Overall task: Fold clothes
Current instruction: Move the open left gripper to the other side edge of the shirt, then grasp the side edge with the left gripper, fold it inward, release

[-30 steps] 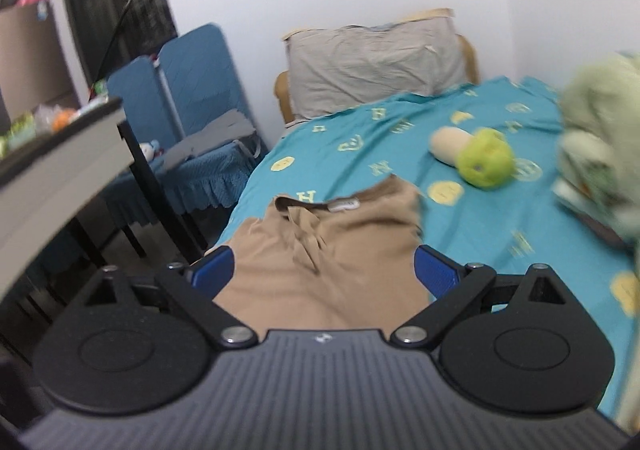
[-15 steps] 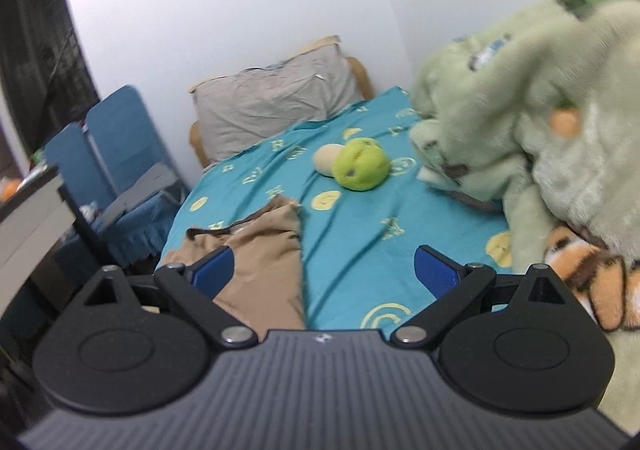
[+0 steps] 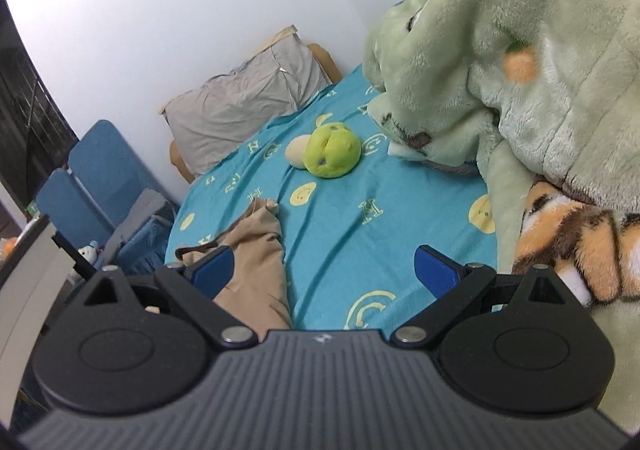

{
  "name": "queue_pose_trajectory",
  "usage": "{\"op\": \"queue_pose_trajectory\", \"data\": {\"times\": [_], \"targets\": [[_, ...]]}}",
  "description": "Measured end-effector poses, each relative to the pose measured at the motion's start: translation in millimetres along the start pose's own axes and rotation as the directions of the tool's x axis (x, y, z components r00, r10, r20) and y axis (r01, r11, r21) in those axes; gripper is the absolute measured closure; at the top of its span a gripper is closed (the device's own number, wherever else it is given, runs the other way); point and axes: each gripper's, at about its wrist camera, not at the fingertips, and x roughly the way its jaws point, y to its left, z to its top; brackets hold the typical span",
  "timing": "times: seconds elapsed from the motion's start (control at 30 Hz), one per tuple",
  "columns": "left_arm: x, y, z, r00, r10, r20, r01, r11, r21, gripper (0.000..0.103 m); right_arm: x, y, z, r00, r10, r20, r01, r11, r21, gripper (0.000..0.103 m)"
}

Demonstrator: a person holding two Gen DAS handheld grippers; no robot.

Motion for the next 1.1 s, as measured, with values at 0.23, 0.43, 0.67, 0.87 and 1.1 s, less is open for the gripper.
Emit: {"op": "queue_pose_trajectory", "data": {"times": [0.23, 0.43, 0.67, 0.87, 1.1], "targets": [[-61, 33, 14, 0.99, -0.125, 0.071, 0.132, 0.986, -0.106, 0.098, 5, 2, -2, 0.999, -0.017, -0.036, 0.017, 1.0, -0.001, 0.005], [-96, 97, 17, 0.984, -0.156, 0.088, 0.175, 0.942, -0.286, 0.098, 12, 21, -11, 0.996, -0.022, -0.087, 0.014, 0.996, -0.09, 0.005], [-91, 134, 5, 0.999, -0.033, 0.016, 0.037, 0.963, -0.268, 0.097, 24, 43, -26, 0.988, -0.053, -0.148, 0.021, 0.978, -0.207, 0.005], [-100, 126, 6, 0.998, -0.047, 0.033, 0.053, 0.973, -0.224, 0.077, 26, 54, -35, 0.984, -0.052, -0.168, 0.005, 0.963, -0.268, 0.005], [-93, 121, -16, 0.982, -0.181, -0.054, 0.152, 0.927, -0.343, 0.043, 30, 58, -39, 0.981, -0.029, -0.194, -0.022, 0.966, -0.258, 0.005]]}}
